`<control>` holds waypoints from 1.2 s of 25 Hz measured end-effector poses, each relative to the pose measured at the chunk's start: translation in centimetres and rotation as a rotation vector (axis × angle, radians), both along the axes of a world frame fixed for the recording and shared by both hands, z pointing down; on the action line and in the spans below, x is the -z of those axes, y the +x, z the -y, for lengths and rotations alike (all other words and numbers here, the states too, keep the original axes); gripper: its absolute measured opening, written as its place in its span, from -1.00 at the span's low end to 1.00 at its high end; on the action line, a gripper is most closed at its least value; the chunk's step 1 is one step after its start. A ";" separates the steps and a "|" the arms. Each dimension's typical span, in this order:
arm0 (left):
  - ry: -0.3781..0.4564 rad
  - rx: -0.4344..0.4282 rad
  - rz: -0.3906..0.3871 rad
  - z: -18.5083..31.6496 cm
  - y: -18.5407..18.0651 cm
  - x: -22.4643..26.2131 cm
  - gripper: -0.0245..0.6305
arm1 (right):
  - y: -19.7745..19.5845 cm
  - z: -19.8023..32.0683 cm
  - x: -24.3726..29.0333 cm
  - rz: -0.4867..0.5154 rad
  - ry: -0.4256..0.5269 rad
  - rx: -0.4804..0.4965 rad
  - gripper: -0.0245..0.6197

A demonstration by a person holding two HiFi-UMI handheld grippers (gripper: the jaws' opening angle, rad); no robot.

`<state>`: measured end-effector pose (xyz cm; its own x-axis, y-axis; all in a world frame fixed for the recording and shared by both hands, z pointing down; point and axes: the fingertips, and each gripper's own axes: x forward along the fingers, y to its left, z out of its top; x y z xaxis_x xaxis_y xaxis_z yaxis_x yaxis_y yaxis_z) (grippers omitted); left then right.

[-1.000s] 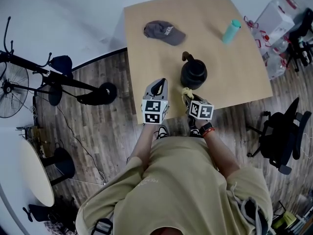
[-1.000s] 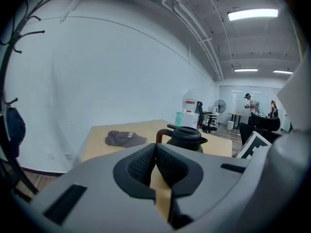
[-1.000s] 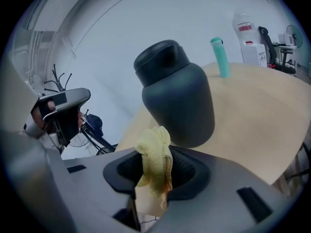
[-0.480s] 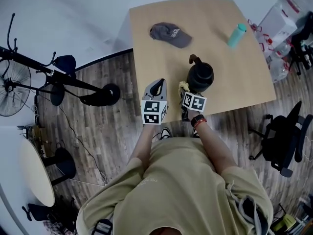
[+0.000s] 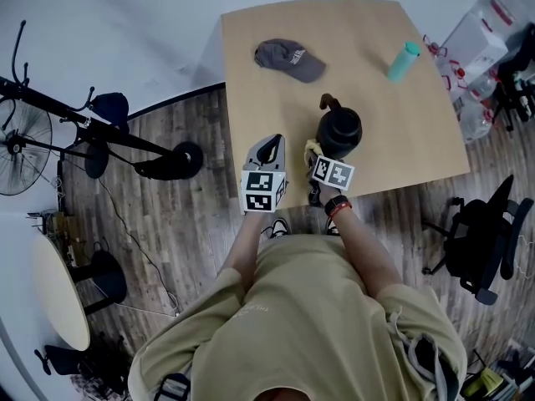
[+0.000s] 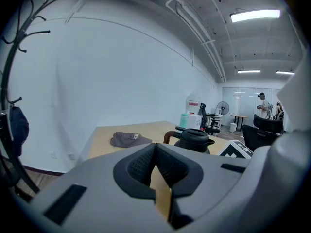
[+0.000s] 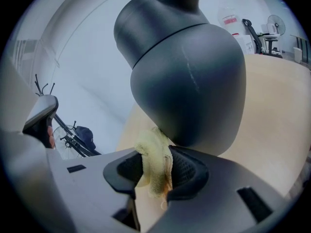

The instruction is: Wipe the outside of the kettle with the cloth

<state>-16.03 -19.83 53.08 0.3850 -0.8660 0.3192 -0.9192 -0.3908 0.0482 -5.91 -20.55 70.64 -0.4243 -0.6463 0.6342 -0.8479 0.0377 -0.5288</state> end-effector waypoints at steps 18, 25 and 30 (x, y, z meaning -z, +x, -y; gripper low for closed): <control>-0.018 -0.020 -0.015 -0.6 6.1 -0.9 -0.85 | 4.1 -2.8 0.2 -0.035 0.023 0.155 -0.49; -0.007 -0.010 -0.027 -0.7 8.1 -0.8 -0.85 | 6.2 -3.6 0.2 -0.056 0.033 0.204 -0.49; 0.001 -0.007 -0.029 -0.8 9.8 -0.8 -0.85 | 8.1 -4.1 0.6 -0.086 0.037 0.225 -0.49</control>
